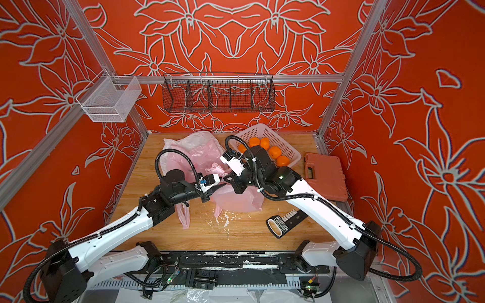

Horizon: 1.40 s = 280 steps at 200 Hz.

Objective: Place the oranges into plastic bags & tie knots
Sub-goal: Tie the plastic bag at the center of the board.

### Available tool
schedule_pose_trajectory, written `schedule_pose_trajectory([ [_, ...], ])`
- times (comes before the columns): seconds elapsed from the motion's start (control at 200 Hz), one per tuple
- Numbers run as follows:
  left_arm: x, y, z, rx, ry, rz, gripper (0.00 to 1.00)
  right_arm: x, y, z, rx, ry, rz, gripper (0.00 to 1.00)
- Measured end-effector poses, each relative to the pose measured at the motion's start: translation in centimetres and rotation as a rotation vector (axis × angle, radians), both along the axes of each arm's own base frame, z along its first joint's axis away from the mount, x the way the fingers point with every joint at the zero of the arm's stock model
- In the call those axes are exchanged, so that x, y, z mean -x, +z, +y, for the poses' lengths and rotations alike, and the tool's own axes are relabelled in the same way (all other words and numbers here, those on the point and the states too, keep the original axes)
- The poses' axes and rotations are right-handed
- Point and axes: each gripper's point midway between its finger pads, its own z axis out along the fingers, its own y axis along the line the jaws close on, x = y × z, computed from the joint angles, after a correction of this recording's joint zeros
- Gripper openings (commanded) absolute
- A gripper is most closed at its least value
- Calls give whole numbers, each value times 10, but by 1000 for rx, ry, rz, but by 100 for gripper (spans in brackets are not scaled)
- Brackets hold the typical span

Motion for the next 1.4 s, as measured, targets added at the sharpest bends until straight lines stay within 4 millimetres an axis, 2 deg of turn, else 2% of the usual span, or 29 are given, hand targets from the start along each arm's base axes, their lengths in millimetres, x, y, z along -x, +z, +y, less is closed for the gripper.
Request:
schedule_pose_trajectory([
  [0.38, -3, 0, 2, 5, 20, 9, 24, 0, -8, 6, 3, 23, 26, 0],
  [0.455, -3, 0, 2, 7, 22, 12, 18, 1, -9, 7, 3, 29, 33, 0],
  [0.555, -3, -1, 2, 4, 23, 16, 0, 0, -9, 8, 0, 31, 32, 0],
  [0.776, -3, -1, 3, 10, 31, 23, 0, -1, -9, 8, -1, 32, 36, 0],
  [0.861, -4, -1, 3, 10, 37, 21, 0, -1, -9, 9, -5, 30, 37, 28],
  [0.906, -5, 0, 4, 10, 43, 19, 0, -1, -9, 9, -8, 25, 44, 39],
  [1.021, -6, 2, 6, 12, 54, 12, 0, -1, -8, 9, -7, 29, 37, 58],
  [1.141, -7, 3, 7, 12, 65, 7, 0, -1, -6, 6, -7, 17, 33, 64],
  [1.231, -8, 3, 8, 9, 73, 3, 0, -2, -1, 3, -12, 2, 13, 63],
  [1.401, -10, 3, 9, 1, 84, -8, 0, -4, 23, -8, -68, -57, -69, 57],
])
